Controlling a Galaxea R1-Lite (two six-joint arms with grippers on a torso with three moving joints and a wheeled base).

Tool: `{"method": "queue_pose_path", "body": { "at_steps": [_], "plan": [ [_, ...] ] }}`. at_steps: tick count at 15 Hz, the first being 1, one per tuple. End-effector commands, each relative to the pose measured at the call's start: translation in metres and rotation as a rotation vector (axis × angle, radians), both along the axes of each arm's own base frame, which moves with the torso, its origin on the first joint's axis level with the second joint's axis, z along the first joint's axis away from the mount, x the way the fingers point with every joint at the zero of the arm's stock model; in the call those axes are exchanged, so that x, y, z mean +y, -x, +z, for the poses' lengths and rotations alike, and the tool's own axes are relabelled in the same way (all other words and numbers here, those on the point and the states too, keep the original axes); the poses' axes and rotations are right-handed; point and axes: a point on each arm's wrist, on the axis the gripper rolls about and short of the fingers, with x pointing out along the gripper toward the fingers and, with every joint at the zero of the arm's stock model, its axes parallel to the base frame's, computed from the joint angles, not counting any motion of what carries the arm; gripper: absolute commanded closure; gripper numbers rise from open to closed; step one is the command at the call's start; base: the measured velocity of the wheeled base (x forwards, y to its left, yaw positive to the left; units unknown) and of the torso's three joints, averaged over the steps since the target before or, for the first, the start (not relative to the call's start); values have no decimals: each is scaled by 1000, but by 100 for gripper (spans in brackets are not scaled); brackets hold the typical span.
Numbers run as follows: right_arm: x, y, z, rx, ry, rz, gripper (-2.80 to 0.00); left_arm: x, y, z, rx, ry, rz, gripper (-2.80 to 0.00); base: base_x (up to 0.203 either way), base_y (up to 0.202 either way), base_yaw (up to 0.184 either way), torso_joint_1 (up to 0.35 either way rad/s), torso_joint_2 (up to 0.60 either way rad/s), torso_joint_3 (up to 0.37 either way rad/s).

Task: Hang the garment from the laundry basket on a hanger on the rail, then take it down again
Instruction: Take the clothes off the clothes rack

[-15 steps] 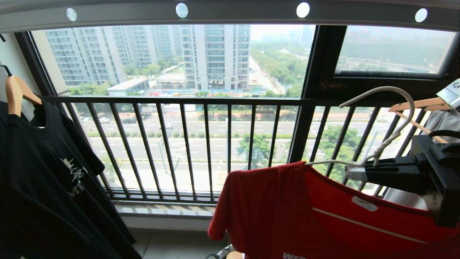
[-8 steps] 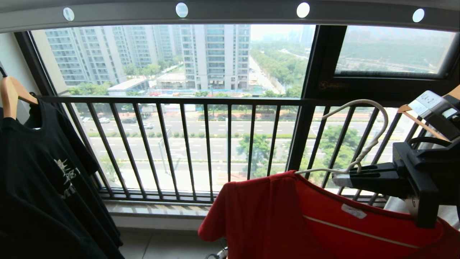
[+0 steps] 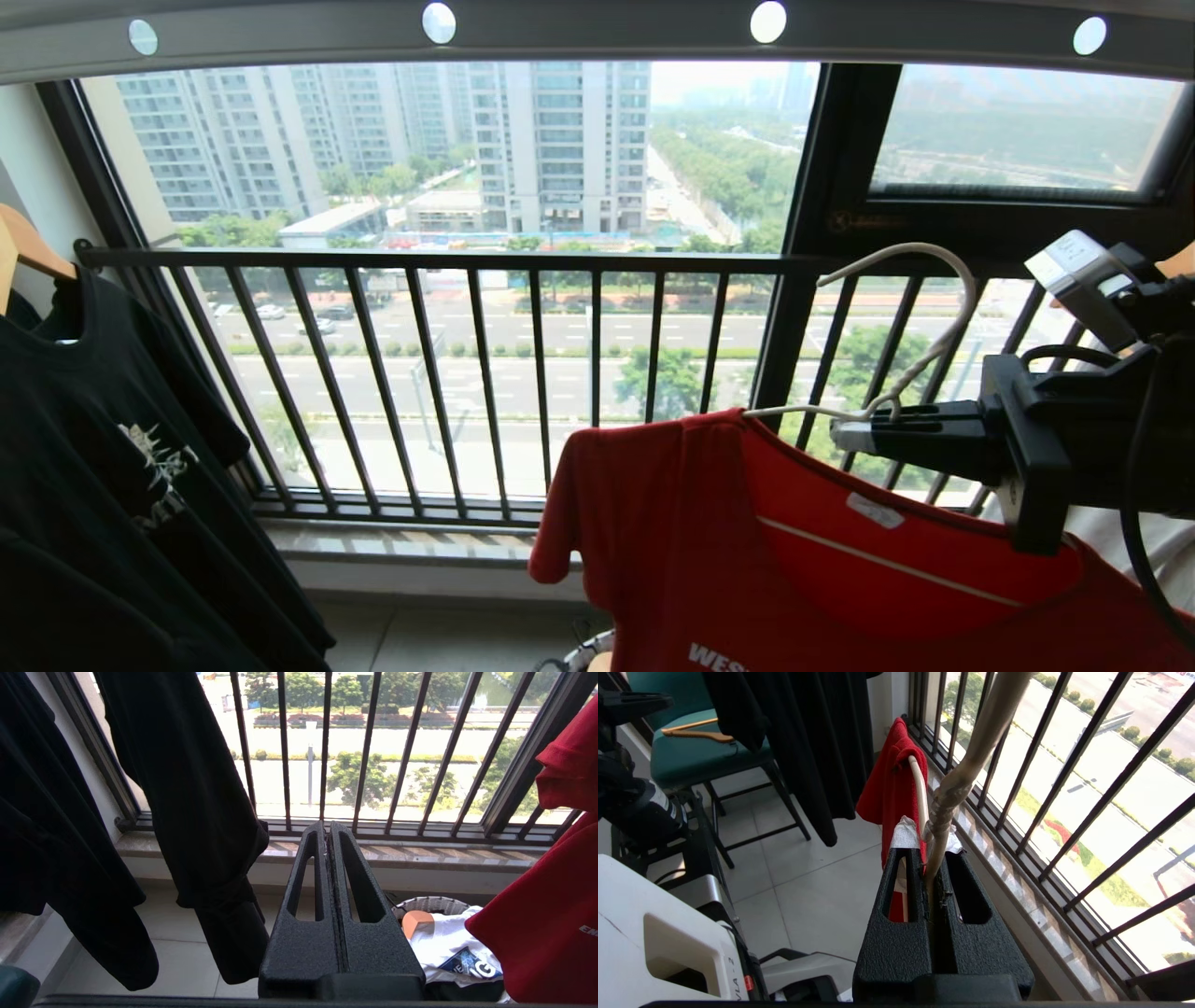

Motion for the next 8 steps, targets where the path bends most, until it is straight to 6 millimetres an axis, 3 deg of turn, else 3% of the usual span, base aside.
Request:
{"method": "queue_pose_path", "body": {
  "at_steps": [1, 4, 8],
  "plan": [
    [3, -12, -7, 39, -30, -13, 0, -1, -10, 41, 29, 34, -54, 0, 0, 0, 0, 0, 0, 0],
    [6, -22, -11, 46, -39, -16, 0, -4, -35, 83, 101, 70, -196, 0, 0, 0, 0, 0, 0, 0],
    [10, -35, -16, 94, -84, -32, 0, -13, -104, 114, 285, 117, -397, 0, 0, 0, 0, 0, 0, 0]
  ]
}}
